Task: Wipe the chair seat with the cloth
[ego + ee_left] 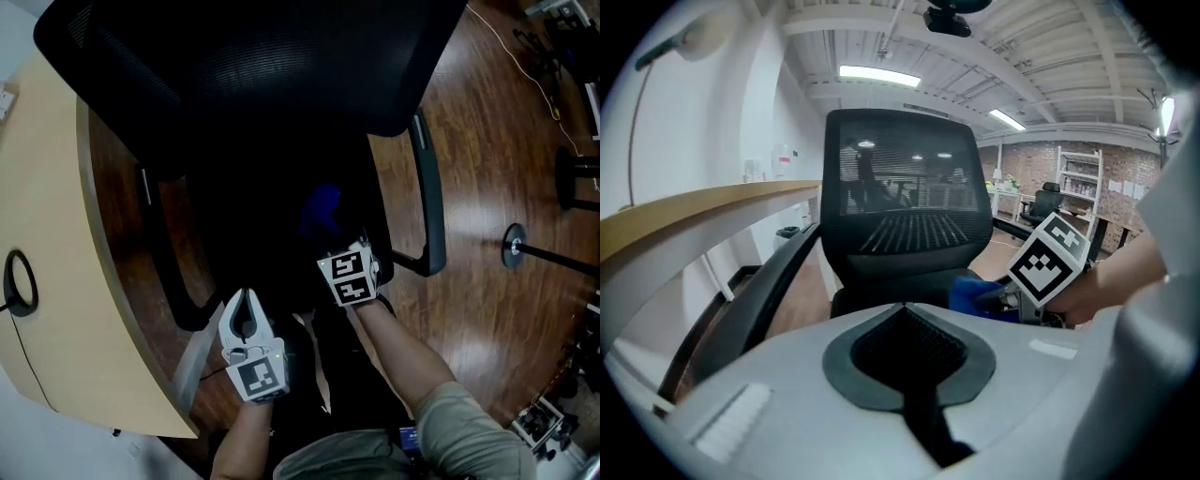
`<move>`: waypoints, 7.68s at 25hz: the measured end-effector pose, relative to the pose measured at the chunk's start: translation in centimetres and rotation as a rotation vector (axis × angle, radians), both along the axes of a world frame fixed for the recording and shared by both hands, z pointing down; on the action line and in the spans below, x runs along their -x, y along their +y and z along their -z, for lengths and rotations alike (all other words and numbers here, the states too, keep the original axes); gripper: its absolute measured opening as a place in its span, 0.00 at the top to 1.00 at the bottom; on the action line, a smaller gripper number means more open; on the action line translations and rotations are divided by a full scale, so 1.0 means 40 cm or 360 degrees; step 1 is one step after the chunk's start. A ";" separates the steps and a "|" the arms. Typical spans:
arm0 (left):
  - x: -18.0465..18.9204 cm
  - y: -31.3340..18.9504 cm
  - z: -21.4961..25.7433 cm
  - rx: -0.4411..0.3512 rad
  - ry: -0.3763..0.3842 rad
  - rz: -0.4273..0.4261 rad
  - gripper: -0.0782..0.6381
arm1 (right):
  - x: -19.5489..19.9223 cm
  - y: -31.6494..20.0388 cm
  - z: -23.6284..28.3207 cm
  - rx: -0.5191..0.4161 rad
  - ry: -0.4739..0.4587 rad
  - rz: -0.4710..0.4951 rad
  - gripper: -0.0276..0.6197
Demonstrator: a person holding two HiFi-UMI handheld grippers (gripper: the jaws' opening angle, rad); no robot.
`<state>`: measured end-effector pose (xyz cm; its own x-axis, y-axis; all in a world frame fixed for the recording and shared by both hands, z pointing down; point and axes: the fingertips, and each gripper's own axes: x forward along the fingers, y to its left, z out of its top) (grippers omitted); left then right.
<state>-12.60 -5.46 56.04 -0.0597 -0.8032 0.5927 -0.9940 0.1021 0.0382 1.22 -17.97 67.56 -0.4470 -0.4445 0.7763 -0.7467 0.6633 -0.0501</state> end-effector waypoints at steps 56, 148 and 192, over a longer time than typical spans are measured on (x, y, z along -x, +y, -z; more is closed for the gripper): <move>-0.396 0.025 -0.193 0.0132 0.0091 -0.0624 0.88 | -0.402 0.055 -0.179 0.0045 0.0287 -0.0666 0.80; -0.320 0.124 -0.115 0.0094 -0.0013 -0.0356 0.88 | -0.334 0.267 -0.085 0.0129 0.0170 -0.0342 0.80; -0.262 0.292 -0.116 0.0117 0.0052 -0.0393 0.88 | -0.068 0.475 -0.054 0.0131 0.0116 0.0208 0.80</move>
<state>-2.14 6.22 60.69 0.1527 -0.7460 0.6482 -0.9876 -0.1396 0.0720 3.96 1.04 69.70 -0.4379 -0.3200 0.8402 -0.6581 0.7508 -0.0570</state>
